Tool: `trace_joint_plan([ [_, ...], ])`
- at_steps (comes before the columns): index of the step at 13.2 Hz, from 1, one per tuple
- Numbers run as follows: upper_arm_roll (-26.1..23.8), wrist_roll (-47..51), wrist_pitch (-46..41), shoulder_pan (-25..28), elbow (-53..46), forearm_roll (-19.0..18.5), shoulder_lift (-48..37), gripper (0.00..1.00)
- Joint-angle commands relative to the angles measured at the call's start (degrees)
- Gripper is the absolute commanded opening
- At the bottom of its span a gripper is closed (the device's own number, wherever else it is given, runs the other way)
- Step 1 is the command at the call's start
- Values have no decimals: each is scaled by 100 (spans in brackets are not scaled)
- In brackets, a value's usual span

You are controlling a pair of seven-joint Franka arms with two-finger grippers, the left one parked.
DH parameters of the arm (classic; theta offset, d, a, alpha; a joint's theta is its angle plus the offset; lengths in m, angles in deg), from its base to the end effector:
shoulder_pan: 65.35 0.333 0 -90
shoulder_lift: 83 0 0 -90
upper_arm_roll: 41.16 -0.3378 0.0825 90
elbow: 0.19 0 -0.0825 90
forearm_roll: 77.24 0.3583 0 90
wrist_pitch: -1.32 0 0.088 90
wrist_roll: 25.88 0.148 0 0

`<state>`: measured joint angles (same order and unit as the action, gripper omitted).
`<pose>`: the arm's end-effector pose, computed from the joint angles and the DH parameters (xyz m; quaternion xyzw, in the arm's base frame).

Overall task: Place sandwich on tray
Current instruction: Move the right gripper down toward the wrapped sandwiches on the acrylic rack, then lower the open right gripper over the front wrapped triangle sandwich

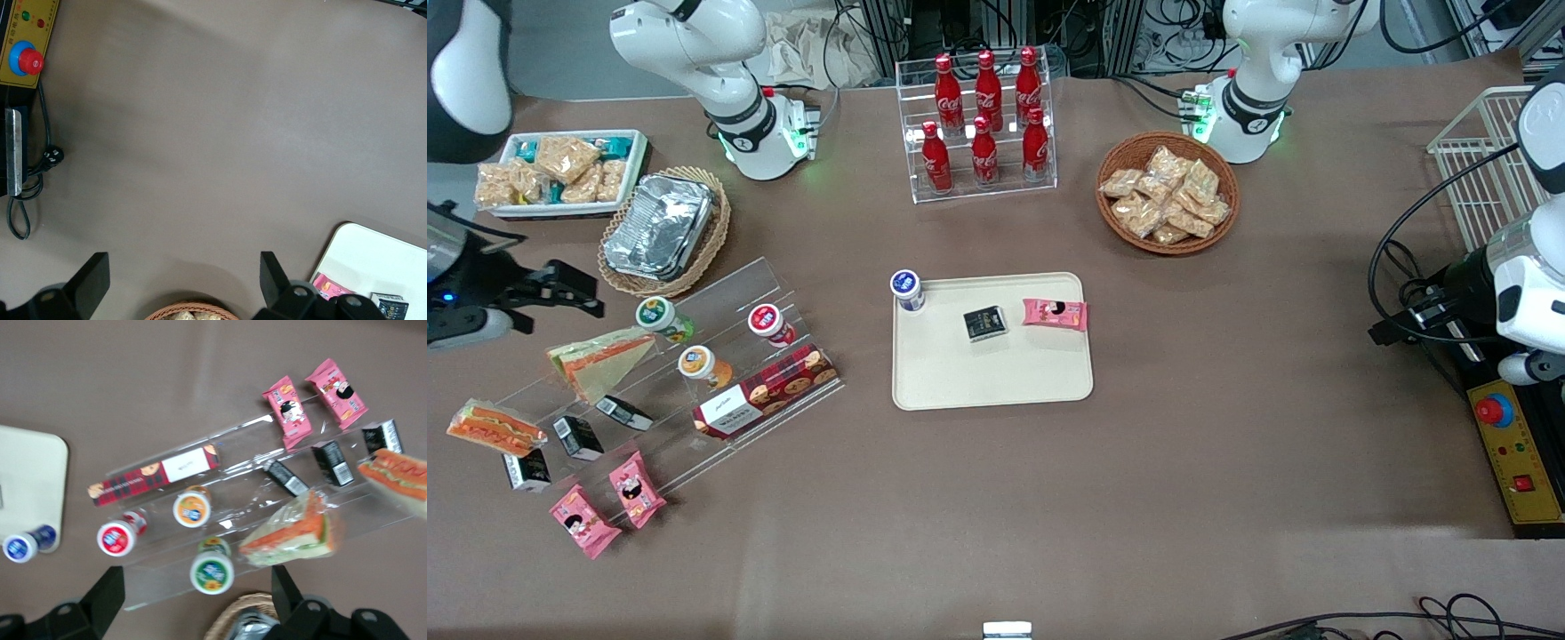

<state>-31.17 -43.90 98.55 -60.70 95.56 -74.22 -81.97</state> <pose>0.5416 -0.0427 0.5619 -0.9939 -0.1072 -0.0090 0.0233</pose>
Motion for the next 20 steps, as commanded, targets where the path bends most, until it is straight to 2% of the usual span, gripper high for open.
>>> trace_joint_plan([
  [1,222,-578,32,1,-241,-47,204,98],
  [5,582,-1834,543,10,-250,-328,493,98],
  [9,1039,-3433,552,1,-978,-258,1213,98],
  [14,1040,-4312,875,-367,-988,-223,1531,98],
  [19,1040,-5543,1219,-868,-1136,558,2101,98],
  [20,1040,-5649,1220,-921,-1259,612,2242,98],
])
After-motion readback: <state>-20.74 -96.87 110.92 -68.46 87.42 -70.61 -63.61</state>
